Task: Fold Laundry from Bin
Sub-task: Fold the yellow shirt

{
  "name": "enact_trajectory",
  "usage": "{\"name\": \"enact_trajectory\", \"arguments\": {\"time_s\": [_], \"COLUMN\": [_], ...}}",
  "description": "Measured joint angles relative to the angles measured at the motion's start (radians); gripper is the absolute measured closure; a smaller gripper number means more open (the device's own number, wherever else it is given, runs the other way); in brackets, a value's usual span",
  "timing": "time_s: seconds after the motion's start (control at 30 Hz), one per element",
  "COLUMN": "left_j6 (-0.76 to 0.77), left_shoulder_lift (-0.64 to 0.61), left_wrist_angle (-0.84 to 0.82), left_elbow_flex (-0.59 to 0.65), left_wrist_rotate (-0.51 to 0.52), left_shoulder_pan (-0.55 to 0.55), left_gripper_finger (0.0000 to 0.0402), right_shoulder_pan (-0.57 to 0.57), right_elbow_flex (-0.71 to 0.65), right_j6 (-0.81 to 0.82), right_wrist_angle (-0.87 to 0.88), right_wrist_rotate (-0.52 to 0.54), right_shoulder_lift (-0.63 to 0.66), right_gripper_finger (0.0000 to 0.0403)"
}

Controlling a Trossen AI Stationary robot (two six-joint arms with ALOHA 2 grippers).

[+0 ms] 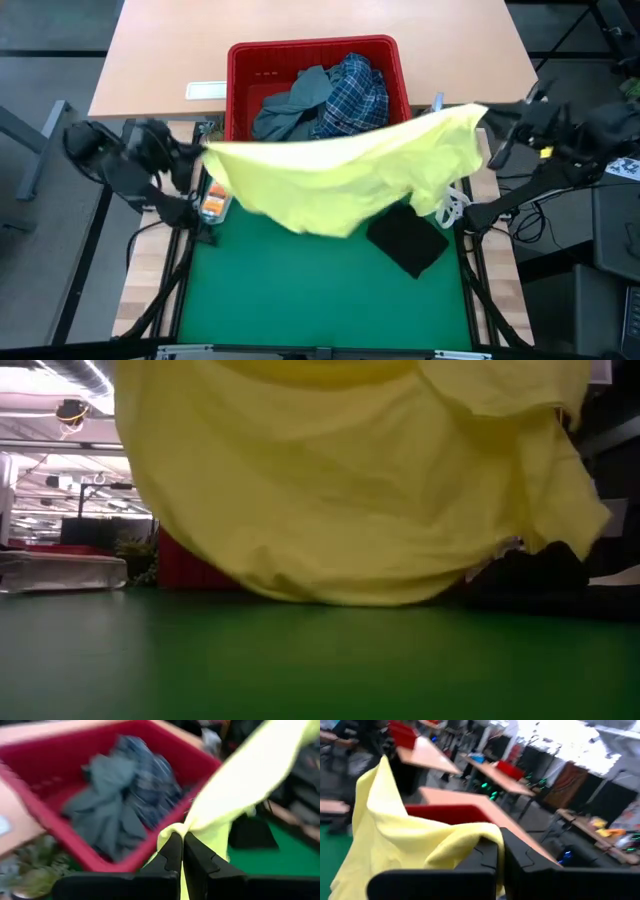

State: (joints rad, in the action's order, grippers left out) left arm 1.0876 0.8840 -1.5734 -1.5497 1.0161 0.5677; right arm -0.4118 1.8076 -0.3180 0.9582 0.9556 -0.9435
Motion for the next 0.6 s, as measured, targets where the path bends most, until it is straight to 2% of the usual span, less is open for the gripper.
{"name": "enact_trajectory", "arguments": {"time_s": [0.13,0.3,0.4,0.5,0.6], "left_j6": [-0.001,-0.001,-0.002,-0.050,-0.096], "left_shoulder_lift": [-0.046,-0.084,-0.095,-0.094,-0.091], "left_wrist_angle": [0.001,0.004,0.008,0.041,0.056], "left_elbow_flex": [0.000,-0.014,-0.056,-0.076,-0.076], "left_wrist_rotate": [0.077,0.212,0.259,0.228,0.075], "left_shoulder_pan": [-0.072,-0.134,-0.157,-0.160,-0.160], "left_gripper_finger": [0.0401,0.0401,0.0401,0.0401,0.0401], "right_shoulder_pan": [0.000,0.000,0.000,0.000,0.000], "right_elbow_flex": [0.001,0.001,0.001,0.001,0.001], "right_j6": [-0.118,-0.225,-0.241,-0.239,-0.197], "right_wrist_angle": [-0.114,-0.247,-0.306,-0.287,-0.196], "right_wrist_rotate": [0.066,0.068,0.065,0.022,-0.065], "right_shoulder_lift": [0.001,-0.001,0.004,0.008,0.013], "right_gripper_finger": [0.0398,0.0398,0.0398,0.0398,0.0398]}}
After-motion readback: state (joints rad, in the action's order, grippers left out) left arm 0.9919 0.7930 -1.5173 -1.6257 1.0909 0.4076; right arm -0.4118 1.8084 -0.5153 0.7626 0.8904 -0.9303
